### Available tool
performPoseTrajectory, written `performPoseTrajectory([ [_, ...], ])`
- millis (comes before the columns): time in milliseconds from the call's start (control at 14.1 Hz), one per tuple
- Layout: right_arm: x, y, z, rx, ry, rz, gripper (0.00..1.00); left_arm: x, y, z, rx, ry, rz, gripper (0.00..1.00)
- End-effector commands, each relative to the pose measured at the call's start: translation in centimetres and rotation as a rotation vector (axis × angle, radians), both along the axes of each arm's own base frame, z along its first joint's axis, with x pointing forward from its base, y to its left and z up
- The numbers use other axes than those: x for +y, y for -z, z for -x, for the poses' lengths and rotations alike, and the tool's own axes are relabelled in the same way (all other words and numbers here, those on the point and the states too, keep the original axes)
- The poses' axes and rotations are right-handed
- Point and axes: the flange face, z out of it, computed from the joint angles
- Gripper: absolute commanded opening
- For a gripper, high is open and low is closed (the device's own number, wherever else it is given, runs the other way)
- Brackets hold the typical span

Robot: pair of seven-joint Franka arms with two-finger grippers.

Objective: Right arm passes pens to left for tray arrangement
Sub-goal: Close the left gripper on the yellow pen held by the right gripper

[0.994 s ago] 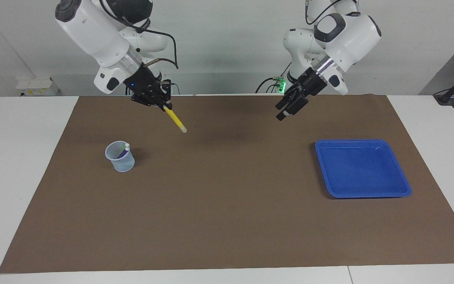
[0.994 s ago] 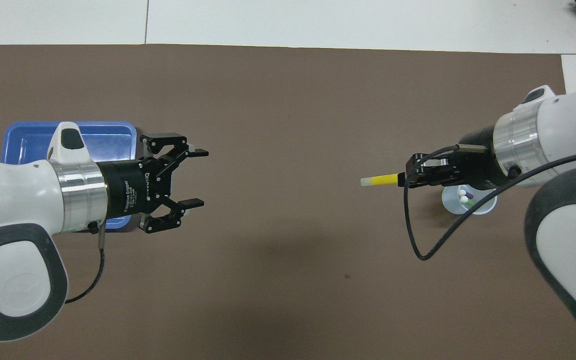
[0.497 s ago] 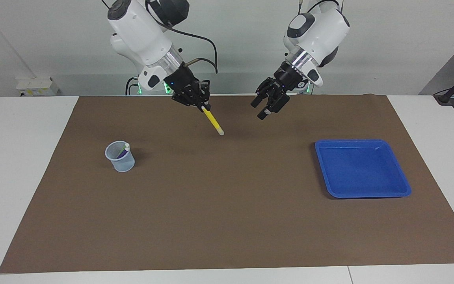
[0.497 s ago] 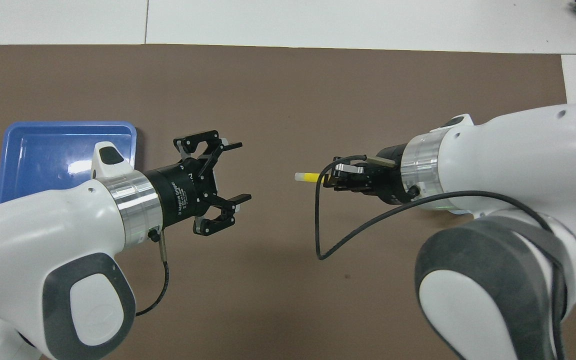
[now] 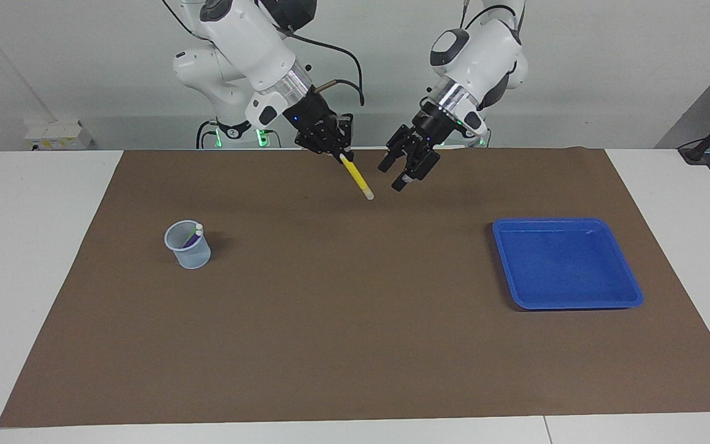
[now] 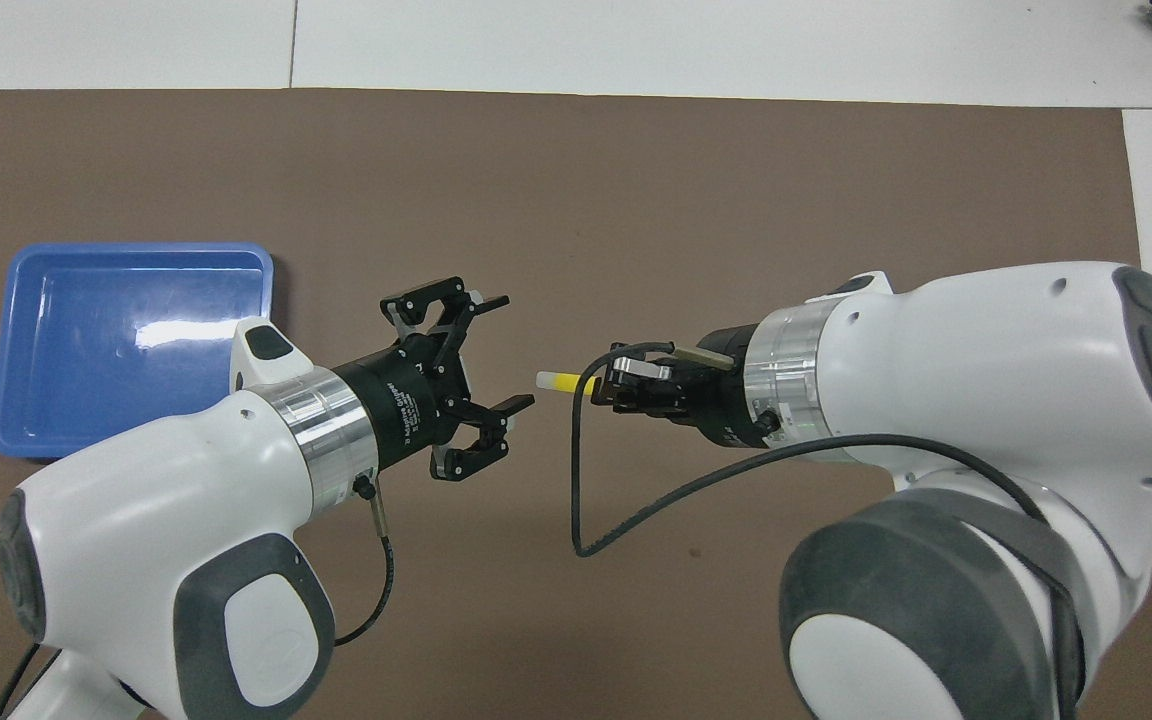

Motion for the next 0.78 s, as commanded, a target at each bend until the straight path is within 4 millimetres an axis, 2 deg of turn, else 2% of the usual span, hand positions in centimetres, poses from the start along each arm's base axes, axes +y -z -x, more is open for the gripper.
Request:
performPoseTrajectory([
  [0, -0.1, -0.3, 0.7, 0.023, 0.051, -0.04, 0.0, -1.4, 1.1, 0.9, 0.018, 0.003, 0.009, 0.94],
  [213, 0.6, -0.4, 1.2, 0.022, 0.038, -0.041, 0.0, -2.1, 1.4, 1.4, 0.048, -0.002, 0.019, 0.91],
  [355, 0.6, -0.5, 1.2, 0.02, 0.037, -0.041, 0.0, -2.3, 1.7, 1.6, 0.063, -0.01, 0.021, 0.86],
  [426, 0.6, -0.5, 1.2, 0.017, 0.039, -0.042, 0.0, -2.9, 1.8, 2.1, 0.066, 0.001, 0.022, 0.81],
  [497, 0.6, -0.5, 1.2, 0.014, 0.037, -0.043, 0.0, -3.1, 1.7, 2.3, 0.066, 0.006, 0.023, 0.72],
  [710, 0.6, -0.5, 1.2, 0.012, 0.035, -0.042, 0.0, -3.0, 1.8, 2.3, 0.072, 0.009, 0.02, 0.54],
])
